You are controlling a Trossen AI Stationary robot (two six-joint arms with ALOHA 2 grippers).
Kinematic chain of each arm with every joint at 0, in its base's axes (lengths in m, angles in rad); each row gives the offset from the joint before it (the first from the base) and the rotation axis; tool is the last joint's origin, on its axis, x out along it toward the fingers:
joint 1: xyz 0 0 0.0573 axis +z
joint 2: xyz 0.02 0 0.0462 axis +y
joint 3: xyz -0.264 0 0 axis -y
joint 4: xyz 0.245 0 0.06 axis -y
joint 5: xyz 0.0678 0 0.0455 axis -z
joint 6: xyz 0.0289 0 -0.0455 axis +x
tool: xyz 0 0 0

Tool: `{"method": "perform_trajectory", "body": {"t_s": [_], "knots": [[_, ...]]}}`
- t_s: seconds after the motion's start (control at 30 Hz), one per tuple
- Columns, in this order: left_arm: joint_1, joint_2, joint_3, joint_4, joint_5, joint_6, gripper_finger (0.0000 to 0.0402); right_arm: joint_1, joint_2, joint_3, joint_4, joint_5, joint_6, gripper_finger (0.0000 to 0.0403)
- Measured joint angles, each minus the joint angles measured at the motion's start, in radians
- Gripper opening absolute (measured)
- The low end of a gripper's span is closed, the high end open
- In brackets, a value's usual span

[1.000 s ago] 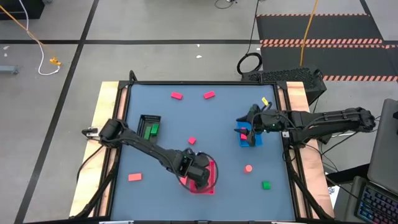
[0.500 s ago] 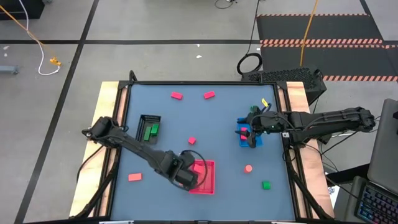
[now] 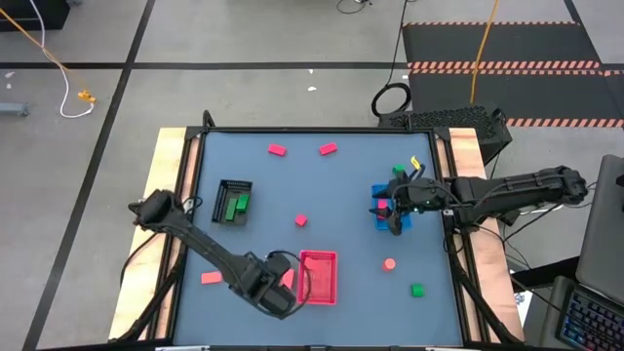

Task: Sort & place blocks by color
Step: Put the red block into the blue bin

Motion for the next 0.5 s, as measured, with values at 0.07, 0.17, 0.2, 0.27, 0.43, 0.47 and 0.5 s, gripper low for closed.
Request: {"method": "perform_trajectory", "body": {"t_s": [0.07, 0.17, 0.2, 0.27, 0.43, 0.47, 0.5], "knots": [[-0.010, 0.000, 0.000, -0.009, -0.027, 0.007, 0.0274, 0.028, 0.000, 0.000, 0.000, 0.002, 0.001, 0.0216], [-0.015, 0.000, 0.000, -0.041, -0.156, 0.018, 0.0274, 0.068, 0.000, 0.000, 0.000, 0.003, 0.020, 0.0216], [-0.015, 0.000, 0.000, -0.049, -0.210, 0.012, 0.0273, 0.082, 0.000, 0.000, 0.000, 0.008, 0.030, 0.0216], [-0.009, 0.000, 0.000, -0.068, -0.300, -0.002, 0.0273, 0.115, 0.003, 0.000, 0.000, 0.038, 0.056, 0.0216], [0.035, 0.000, 0.000, -0.104, -0.416, 0.020, 0.0273, 0.190, 0.005, -0.057, 0.094, 0.081, 0.083, 0.0216], [0.046, 0.000, 0.000, -0.116, -0.443, 0.021, 0.0273, 0.197, 0.005, -0.070, 0.120, 0.081, 0.083, 0.0216], [0.059, 0.000, 0.000, -0.131, -0.468, 0.023, 0.0273, 0.203, 0.005, -0.081, 0.146, 0.081, 0.083, 0.0216]]}}
